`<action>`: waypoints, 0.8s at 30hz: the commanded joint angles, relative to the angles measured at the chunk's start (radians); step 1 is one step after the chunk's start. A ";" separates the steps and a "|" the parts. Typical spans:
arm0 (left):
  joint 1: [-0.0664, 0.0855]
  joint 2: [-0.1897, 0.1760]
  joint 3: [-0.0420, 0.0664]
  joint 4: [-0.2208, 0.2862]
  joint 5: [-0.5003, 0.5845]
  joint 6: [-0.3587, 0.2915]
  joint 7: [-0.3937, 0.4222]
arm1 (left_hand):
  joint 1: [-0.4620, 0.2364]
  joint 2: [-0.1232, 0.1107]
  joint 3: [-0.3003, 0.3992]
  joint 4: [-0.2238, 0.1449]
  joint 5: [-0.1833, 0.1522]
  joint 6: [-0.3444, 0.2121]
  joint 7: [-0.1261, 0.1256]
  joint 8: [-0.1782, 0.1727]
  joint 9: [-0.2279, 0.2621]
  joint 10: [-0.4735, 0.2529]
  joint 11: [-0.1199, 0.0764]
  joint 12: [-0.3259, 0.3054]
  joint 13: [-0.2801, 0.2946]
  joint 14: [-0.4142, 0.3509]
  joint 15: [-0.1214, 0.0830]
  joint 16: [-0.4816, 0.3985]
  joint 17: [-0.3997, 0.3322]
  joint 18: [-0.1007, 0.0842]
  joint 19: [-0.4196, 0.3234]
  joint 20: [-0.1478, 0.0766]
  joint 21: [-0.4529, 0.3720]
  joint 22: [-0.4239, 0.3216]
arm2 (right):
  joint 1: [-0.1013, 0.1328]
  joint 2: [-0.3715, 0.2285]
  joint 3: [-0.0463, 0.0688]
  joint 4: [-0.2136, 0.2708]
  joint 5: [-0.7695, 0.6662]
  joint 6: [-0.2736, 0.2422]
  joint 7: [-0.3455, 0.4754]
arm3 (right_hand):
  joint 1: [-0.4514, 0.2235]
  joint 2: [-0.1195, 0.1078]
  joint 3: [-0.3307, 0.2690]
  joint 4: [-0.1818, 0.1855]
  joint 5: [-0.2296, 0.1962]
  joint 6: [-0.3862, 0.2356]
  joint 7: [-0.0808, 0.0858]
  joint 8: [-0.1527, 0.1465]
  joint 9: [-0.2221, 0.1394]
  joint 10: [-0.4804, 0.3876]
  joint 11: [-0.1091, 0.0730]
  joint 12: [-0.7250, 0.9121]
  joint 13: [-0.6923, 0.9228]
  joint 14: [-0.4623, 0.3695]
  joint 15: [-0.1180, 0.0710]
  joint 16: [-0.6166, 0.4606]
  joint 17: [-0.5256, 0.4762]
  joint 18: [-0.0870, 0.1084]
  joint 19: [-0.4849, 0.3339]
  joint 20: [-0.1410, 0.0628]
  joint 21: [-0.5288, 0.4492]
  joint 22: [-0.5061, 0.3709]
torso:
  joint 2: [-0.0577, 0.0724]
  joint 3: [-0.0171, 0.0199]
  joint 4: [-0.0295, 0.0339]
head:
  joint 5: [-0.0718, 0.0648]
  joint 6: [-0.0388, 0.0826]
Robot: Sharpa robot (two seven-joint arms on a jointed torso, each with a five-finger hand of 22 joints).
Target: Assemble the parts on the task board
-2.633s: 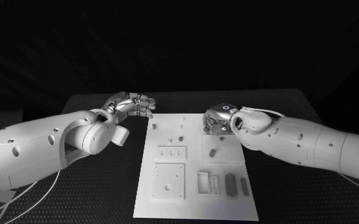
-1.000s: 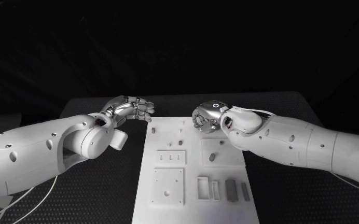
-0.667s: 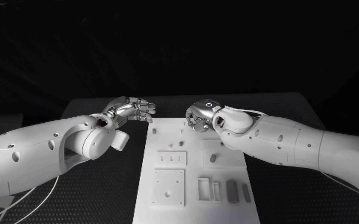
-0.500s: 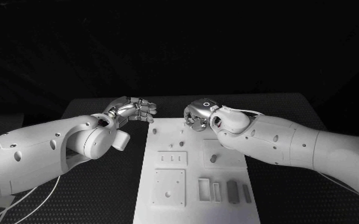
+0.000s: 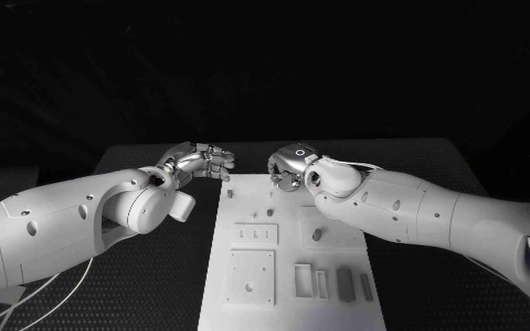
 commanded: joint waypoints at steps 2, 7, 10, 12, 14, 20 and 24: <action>0.006 0.002 0.001 0.003 -0.003 0.009 0.006 | -0.007 -0.001 -0.001 0.001 -0.002 0.000 0.009 -0.002 -0.001 0.008 -0.002 -0.007 0.001 0.007 0.000 -0.006 0.001 0.006 -0.001 -0.009 -0.004 0.001 | -0.002 0.009 0.000 -0.008 -0.021 -0.002 -0.003 | -0.005 0.000 0.008 0.000 0.004 0.076 0.027 0.001 0.016 0.009 -0.001 -0.004 0.001 0.000 -0.004 0.004 -0.002 0.013 0.002 -0.002 0.006 0.019 | 0.002 -0.0001 0.0010 | 0.004 -0.003; 0.008 0.002 0.001 0.005 -0.003 0.009 0.006 | -0.007 -0.001 0.000 0.001 -0.002 0.000 0.009 -0.002 -0.001 0.008 -0.002 -0.007 0.001 0.007 0.000 -0.006 0.002 0.006 -0.001 -0.009 -0.004 0.002 | -0.006 0.016 -0.001 -0.017 -0.021 0.002 -0.001 | -0.005 0.000 0.009 0.000 0.004 0.075 0.027 0.001 0.016 0.010 -0.001 -0.004 0.001 0.000 -0.004 0.004 -0.002 0.013 0.002 -0.002 0.006 0.019 | 0.001 -0.0003 0.0005 | 0.011 -0.008; 0.009 0.002 0.001 0.005 -0.003 0.008 0.006 | -0.007 -0.001 0.000 0.001 -0.002 0.000 0.009 -0.002 -0.001 0.008 -0.002 -0.007 0.001 0.007 0.000 -0.006 0.002 0.006 -0.001 -0.009 -0.004 0.002 | -0.008 0.021 -0.001 -0.023 -0.021 0.007 -0.001 | -0.005 0.000 0.009 0.000 0.004 0.075 0.027 0.001 0.017 0.010 -0.001 -0.004 0.001 0.000 -0.004 0.004 -0.002 0.013 0.002 -0.002 0.006 0.019 | 0.001 -0.0001 -0.0005 | 0.012 -0.010; 0.010 0.002 0.001 0.005 -0.003 0.008 0.006 | -0.007 -0.001 0.000 0.001 -0.002 0.000 0.009 -0.002 -0.001 0.008 -0.002 -0.007 0.001 0.007 0.000 -0.007 0.003 0.006 -0.001 -0.009 -0.004 0.002 | -0.009 0.023 -0.001 -0.027 -0.022 0.006 0.000 | -0.005 0.000 0.009 0.000 0.004 0.075 0.027 0.001 0.017 0.010 -0.001 -0.004 0.001 0.001 -0.004 0.004 -0.002 0.013 0.002 -0.002 0.006 0.019 | 0.001 -0.0002 -0.0012 | 0.013 -0.012; 0.011 0.002 0.001 0.006 -0.004 0.009 0.006 | -0.007 -0.001 0.000 0.001 -0.002 0.000 0.009 -0.002 -0.001 0.008 -0.002 -0.007 0.001 0.007 0.000 -0.007 0.003 0.006 -0.001 -0.009 -0.005 0.002 | -0.010 0.025 -0.001 -0.029 -0.023 0.007 0.000 | -0.006 0.000 0.010 0.000 0.004 0.075 0.027 0.000 0.017 0.010 -0.001 -0.004 0.001 0.001 -0.004 0.004 -0.002 0.013 0.002 -0.002 0.006 0.019 | 0.001 -0.0004 -0.0013 | 0.013 -0.012; 0.012 0.004 0.001 0.005 -0.004 0.008 0.006 | -0.007 -0.001 0.000 0.001 -0.002 0.000 0.009 -0.002 -0.002 0.008 -0.002 -0.008 0.001 0.007 0.000 -0.007 0.003 0.006 -0.001 -0.009 -0.005 0.002 | -0.011 0.029 -0.002 -0.040 -0.024 0.012 0.000 | -0.006 0.000 0.010 0.000 0.004 0.075 0.027 0.000 0.017 0.010 -0.001 -0.005 0.002 0.001 -0.004 0.004 -0.003 0.013 0.002 -0.002 0.007 0.019 | 0.001 0.0002 -0.0018 | 0.014 -0.017; 0.013 0.004 0.001 0.007 -0.004 0.008 0.006 | -0.007 -0.001 0.000 0.001 -0.002 0.000 0.009 -0.002 -0.002 0.008 -0.002 -0.008 0.001 0.007 0.000 -0.007 0.004 0.006 -0.001 -0.009 -0.005 0.002 | -0.014 0.033 -0.003 -0.049 -0.037 0.006 0.001 | -0.006 0.000 0.010 0.000 0.004 0.075 0.027 0.000 0.017 0.010 -0.001 -0.005 0.002 0.001 -0.004 0.004 -0.003 0.013 0.002 -0.002 0.007 0.019 | 0.002 -0.0001 -0.0020 | 0.014 -0.017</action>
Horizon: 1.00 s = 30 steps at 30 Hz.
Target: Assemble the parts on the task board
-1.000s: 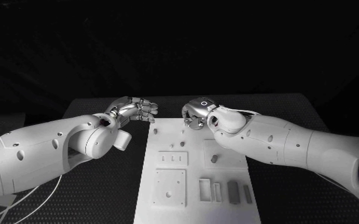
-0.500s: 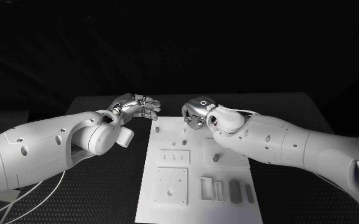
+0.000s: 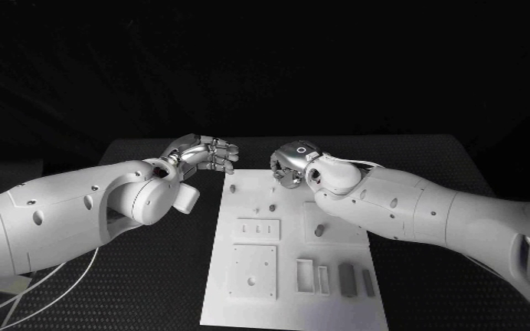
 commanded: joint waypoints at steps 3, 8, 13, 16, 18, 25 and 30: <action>0.004 0.004 0.001 0.004 -0.004 0.008 0.006 | -0.007 -0.002 0.000 0.000 -0.002 0.000 0.009 -0.002 -0.001 0.008 -0.002 -0.005 0.001 0.007 0.000 -0.004 0.002 0.006 -0.001 -0.009 -0.005 0.001 | -0.004 0.007 -0.002 -0.008 -0.027 0.010 0.001 | -0.001 0.005 0.005 -0.001 0.004 0.071 0.031 0.007 0.017 0.007 0.002 -0.005 0.001 -0.001 -0.006 0.004 -0.001 0.013 0.001 -0.004 0.003 0.019 | 0.001 0.0005 0.0003 | 0.001 0.000; 0.005 0.004 0.001 0.005 -0.004 0.008 0.006 | -0.007 -0.002 0.000 0.000 -0.002 0.000 0.009 -0.003 -0.001 0.009 -0.002 -0.005 0.001 0.008 0.000 -0.004 0.002 0.006 -0.001 -0.009 -0.005 0.002 | -0.007 0.011 -0.004 -0.010 -0.027 0.012 0.002 | -0.001 0.005 0.006 -0.001 0.004 0.071 0.031 0.007 0.017 0.007 0.002 -0.006 0.001 -0.001 -0.006 0.004 -0.002 0.013 0.001 -0.004 0.003 0.019 | 0.001 0.0004 0.0003 | 0.004 -0.001; 0.006 0.003 0.001 0.006 -0.004 0.009 0.006 | -0.008 -0.002 -0.001 0.001 -0.002 0.000 0.009 -0.003 -0.002 0.009 -0.002 -0.006 0.001 0.008 0.000 -0.006 0.004 0.006 -0.001 -0.009 -0.005 0.002 | -0.008 0.014 -0.004 -0.013 -0.027 0.012 0.001 | -0.001 0.005 0.006 -0.001 0.004 0.071 0.031 0.007 0.017 0.007 0.002 -0.006 0.001 -0.001 -0.006 0.004 -0.002 0.013 0.001 -0.004 0.003 0.019 | 0.001 0.0004 -0.0004 | 0.004 -0.003; 0.006 0.004 0.001 0.005 -0.004 0.008 0.006 | -0.009 -0.003 -0.001 0.001 -0.002 -0.001 0.009 -0.003 -0.002 0.009 -0.002 -0.006 0.001 0.008 0.000 -0.006 0.005 0.006 -0.001 -0.009 -0.006 0.002 | -0.008 0.017 -0.004 -0.017 -0.027 0.012 0.001 | -0.001 0.004 0.006 -0.001 0.004 0.071 0.031 0.006 0.017 0.007 0.002 -0.006 0.001 -0.001 -0.006 0.004 -0.002 0.013 0.001 -0.004 0.003 0.019 | 0.001 0.0002 -0.0003 | 0.004 -0.003; 0.006 0.004 0.001 0.006 -0.004 0.009 0.006 | -0.009 -0.003 -0.001 0.001 -0.002 -0.001 0.009 -0.003 -0.002 0.009 -0.002 -0.007 0.001 0.008 0.000 -0.006 0.005 0.006 -0.001 -0.009 -0.006 0.002 | -0.009 0.020 -0.004 -0.019 -0.027 0.014 0.000 | -0.001 0.004 0.006 -0.001 0.004 0.071 0.031 0.006 0.017 0.007 0.002 -0.006 0.001 -0.001 -0.006 0.004 -0.002 0.013 0.001 -0.004 0.003 0.019 | 0.001 0.0000 0.0000 | 0.004 -0.003; 0.008 0.005 0.001 0.006 -0.004 0.009 0.006 | -0.009 -0.003 -0.001 0.001 -0.002 -0.001 0.010 -0.003 -0.002 0.009 -0.002 -0.007 0.001 0.008 0.000 -0.007 0.006 0.006 -0.001 -0.009 -0.006 0.002 | -0.011 0.030 -0.005 -0.035 -0.027 0.016 0.001 | -0.001 0.004 0.007 -0.001 0.004 0.071 0.031 0.006 0.017 0.008 0.002 -0.007 0.001 -0.001 -0.006 0.004 -0.003 0.013 0.001 -0.004 0.003 0.019 | 0.002 0.0000 0.0000 | 0.005 -0.003; 0.009 0.005 0.001 0.007 -0.004 0.009 0.005 | -0.009 -0.003 -0.001 0.001 -0.002 -0.001 0.010 -0.003 -0.002 0.009 -0.002 -0.007 0.001 0.008 0.000 -0.007 0.006 0.006 -0.001 -0.009 -0.006 0.002 | -0.012 0.036 -0.007 -0.048 -0.025 0.022 0.003 | -0.002 0.004 0.007 -0.001 0.004 0.071 0.031 0.006 0.017 0.008 0.002 -0.007 0.001 0.000 -0.006 0.004 -0.003 0.013 0.001 -0.004 0.003 0.018 | 0.002 -0.0002 -0.0006 | 0.006 -0.003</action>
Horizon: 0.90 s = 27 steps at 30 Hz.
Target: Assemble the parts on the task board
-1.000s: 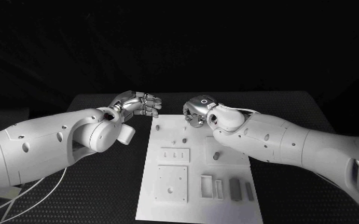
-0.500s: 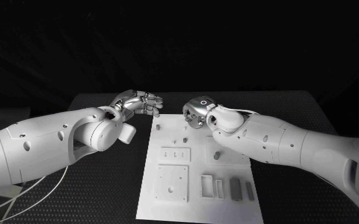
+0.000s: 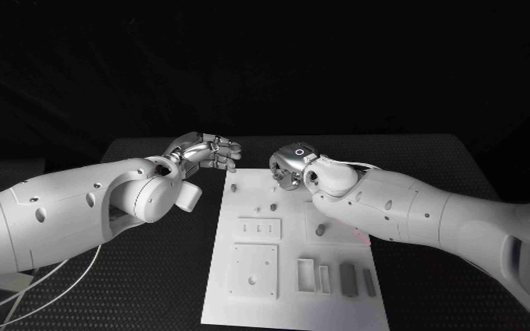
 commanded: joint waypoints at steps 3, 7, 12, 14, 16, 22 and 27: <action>0.004 0.002 0.001 0.004 -0.004 0.009 0.005 | -0.008 -0.003 -0.001 0.001 -0.002 -0.001 0.010 -0.004 -0.002 0.006 0.002 -0.004 0.001 0.008 0.000 -0.004 0.002 0.010 -0.001 -0.009 -0.006 0.002 | -0.001 0.004 -0.002 -0.011 -0.010 0.022 0.004 | 0.000 0.006 0.008 0.000 0.004 0.068 0.033 0.002 0.017 0.006 0.001 -0.004 0.002 -0.001 -0.006 0.004 -0.002 0.012 0.001 -0.005 0.003 0.018 | 0.001 -0.0003 -0.0005 | 0.000 -0.001; 0.004 0.003 0.001 0.003 -0.004 0.010 0.005 | -0.008 -0.003 -0.001 0.001 -0.002 -0.001 0.010 -0.004 -0.002 0.006 0.002 -0.004 0.001 0.008 0.000 -0.004 0.002 0.010 -0.001 -0.009 -0.006 0.002 | -0.001 0.002 -0.002 -0.014 -0.010 0.024 0.000 | 0.000 0.005 0.009 0.000 0.004 0.066 0.034 0.001 0.017 0.006 0.002 -0.005 0.002 -0.001 -0.006 0.004 -0.003 0.012 0.000 -0.005 0.003 0.018 | 0.000 -0.0001 -0.0006 | 0.000 -0.002; 0.004 0.002 0.001 0.004 -0.004 0.010 0.004 | -0.009 -0.003 -0.001 0.001 -0.002 -0.001 0.010 -0.004 -0.002 0.006 0.002 -0.005 0.001 0.009 0.000 -0.005 0.003 0.010 0.000 -0.009 -0.006 0.002 | -0.001 0.001 -0.002 -0.017 -0.009 0.024 0.002 | -0.001 0.005 0.010 0.000 0.004 0.065 0.034 0.000 0.017 0.006 0.002 -0.006 0.002 -0.001 -0.006 0.004 -0.003 0.012 0.000 -0.005 0.003 0.018 | 0.000 0.0002 -0.0016 | 0.001 -0.003; 0.005 0.002 0.001 0.004 -0.004 0.010 0.004 | -0.009 -0.003 -0.001 0.001 -0.002 -0.002 0.010 -0.004 -0.002 0.006 0.002 -0.005 0.001 0.009 0.000 -0.005 0.004 0.010 0.000 -0.009 -0.006 0.002 | -0.001 0.003 -0.002 -0.017 -0.005 0.027 0.005 | -0.001 0.004 0.010 -0.001 0.004 0.065 0.034 0.000 0.017 0.006 0.002 -0.006 0.002 -0.002 -0.006 0.004 -0.003 0.012 0.000 -0.005 0.003 0.018 | 0.000 0.0004 -0.0017 | 0.001 -0.002; 0.005 0.004 0.001 0.003 -0.004 0.010 0.005 | -0.009 -0.003 -0.001 0.001 -0.002 -0.002 0.010 -0.005 -0.003 0.006 0.002 -0.005 0.001 0.009 0.000 -0.006 0.004 0.010 0.000 -0.009 -0.007 0.002 | -0.001 0.005 -0.002 -0.016 -0.001 0.028 0.010 | -0.001 0.002 0.011 -0.001 0.004 0.062 0.034 -0.002 0.017 0.005 0.002 -0.008 0.002 -0.002 -0.006 0.003 -0.005 0.012 -0.001 -0.005 0.002 0.018 | 0.000 0.0001 -0.0011 | 0.001 -0.002; 0.005 0.003 0.001 0.007 -0.004 0.009 0.005 | -0.008 -0.003 -0.001 0.001 -0.002 -0.002 0.010 -0.005 -0.003 0.006 0.002 -0.006 0.001 0.009 0.000 -0.006 0.005 0.010 0.000 -0.009 -0.007 0.002 | -0.001 0.008 -0.003 -0.013 0.005 0.026 0.013 | -0.003 -0.005 0.015 0.000 0.004 0.046 0.039 -0.013 0.014 0.003 0.007 -0.013 0.004 -0.006 -0.003 0.002 -0.008 0.012 -0.005 -0.003 0.001 0.018 | 0.001 0.0003 -0.0005 | 0.002 -0.002; 0.006 0.003 0.001 0.007 -0.005 0.008 0.005 | -0.008 -0.003 0.000 0.001 -0.002 -0.002 0.010 -0.005 -0.003 0.007 0.002 -0.006 0.001 0.009 0.000 -0.007 0.005 0.010 0.000 -0.009 -0.007 0.003 | -0.001 0.012 -0.003 -0.015 0.010 0.025 0.014 | -0.005 -0.009 0.016 0.001 0.004 0.040 0.041 -0.018 0.013 0.003 0.009 -0.015 0.005 -0.008 -0.001 0.003 -0.010 0.012 -0.006 -0.003 0.001 0.018 | 0.001 0.0003 -0.0012 | 0.003 -0.003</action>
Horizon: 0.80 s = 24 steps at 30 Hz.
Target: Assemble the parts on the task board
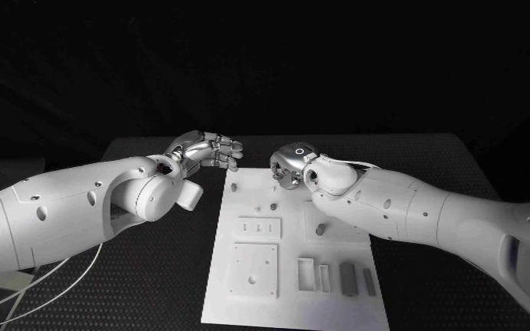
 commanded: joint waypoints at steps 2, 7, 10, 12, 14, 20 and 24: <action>0.003 0.002 0.001 0.003 -0.005 0.008 0.006 | -0.008 -0.003 0.000 0.001 -0.002 0.002 0.007 -0.005 -0.001 0.007 0.002 -0.006 0.001 0.009 0.000 -0.007 0.002 0.010 0.000 -0.009 -0.007 0.001 | -0.002 0.003 -0.001 -0.001 0.009 0.017 0.011 | -0.002 -0.007 0.005 0.001 0.003 0.035 0.042 -0.010 -0.001 -0.001 0.006 -0.007 0.002 -0.008 0.000 0.003 -0.002 0.012 -0.007 -0.002 0.001 0.018 | 0.000 -0.0006 -0.0002 | 0.001 -0.001; 0.005 0.001 0.001 0.004 -0.006 0.008 0.006 | -0.008 -0.004 0.000 0.000 -0.002 0.002 0.007 -0.005 -0.001 0.007 0.002 -0.006 0.001 0.009 0.000 -0.007 0.002 0.010 0.000 -0.009 -0.007 0.001 | -0.002 0.004 -0.001 -0.005 0.018 0.010 0.009 | -0.007 -0.025 0.007 0.003 0.003 -0.001 0.053 -0.033 -0.010 -0.005 0.016 -0.012 0.006 -0.012 0.008 0.004 -0.006 0.012 -0.007 0.000 0.000 0.017 | 0.000 -0.0008 -0.0001 | 0.000 -0.002; 0.005 0.000 0.001 0.004 -0.006 0.007 0.006 | -0.008 -0.004 0.000 0.000 -0.002 0.002 0.007 -0.005 -0.001 0.007 0.002 -0.006 0.001 0.009 0.000 -0.007 0.003 0.010 0.000 -0.009 -0.007 0.001 | -0.002 0.004 -0.002 -0.005 0.022 0.007 0.007 | -0.011 -0.040 0.009 0.005 0.003 -0.033 0.063 -0.053 -0.019 -0.011 0.025 -0.016 0.009 -0.016 0.016 0.003 -0.009 0.012 -0.009 0.001 -0.002 0.016 | 0.000 -0.0002 -0.0005 | 0.001 -0.002; 0.005 0.000 0.001 0.004 -0.006 0.007 0.005 | -0.008 -0.004 0.000 0.000 -0.002 0.002 0.007 -0.005 -0.001 0.007 0.002 -0.007 0.001 0.009 0.000 -0.008 0.003 0.010 0.000 -0.009 -0.007 0.001 | -0.002 0.003 -0.002 -0.005 0.022 0.008 0.008 | -0.012 -0.048 0.010 0.007 0.003 -0.050 0.068 -0.063 -0.024 -0.016 0.030 -0.018 0.011 -0.019 0.021 0.003 -0.011 0.012 -0.009 0.003 -0.003 0.016 | 0.000 -0.0001 -0.0008 | 0.001 -0.002; 0.005 -0.001 0.001 0.004 -0.006 0.006 0.005 | -0.008 -0.004 0.000 0.000 -0.002 0.001 0.007 -0.005 -0.001 0.007 0.002 -0.007 0.001 0.009 0.000 -0.008 0.003 0.010 0.000 -0.009 -0.007 0.001 | -0.002 0.002 -0.002 -0.006 0.025 0.008 0.008 | -0.012 -0.051 0.011 0.008 0.003 -0.056 0.071 -0.066 -0.025 -0.018 0.032 -0.019 0.013 -0.020 0.023 0.004 -0.011 0.012 -0.010 0.003 -0.004 0.016 | 0.000 -0.0001 -0.0010 | 0.001 -0.002; 0.005 -0.001 0.001 0.004 -0.006 0.005 0.005 | -0.008 -0.005 -0.001 0.000 -0.002 0.001 0.007 -0.005 -0.002 0.007 0.002 -0.007 0.001 0.010 0.000 -0.009 0.004 0.010 0.000 -0.009 -0.008 0.002 | -0.002 -0.001 -0.002 -0.005 0.031 0.008 0.009 | -0.014 -0.063 0.012 0.012 0.003 -0.076 0.078 -0.078 -0.031 -0.026 0.039 -0.021 0.018 -0.025 0.030 0.004 -0.014 0.012 -0.011 0.005 -0.005 0.016 | 0.000 0.0002 -0.0011 | 0.001 -0.002; 0.005 -0.001 0.001 0.004 -0.006 0.006 0.005 | -0.007 -0.005 0.000 0.000 -0.002 0.001 0.007 -0.006 -0.002 0.007 0.002 -0.008 0.001 0.010 0.000 -0.009 0.005 0.010 0.000 -0.009 -0.008 0.002 | -0.002 -0.002 -0.002 -0.003 0.031 0.003 0.008 | -0.014 -0.065 0.013 0.013 0.003 -0.078 0.079 -0.080 -0.032 -0.027 0.041 -0.021 0.019 -0.025 0.031 0.005 -0.014 0.012 -0.011 0.006 -0.006 0.016 | 0.000 -0.0001 -0.0003 | 0.001 -0.003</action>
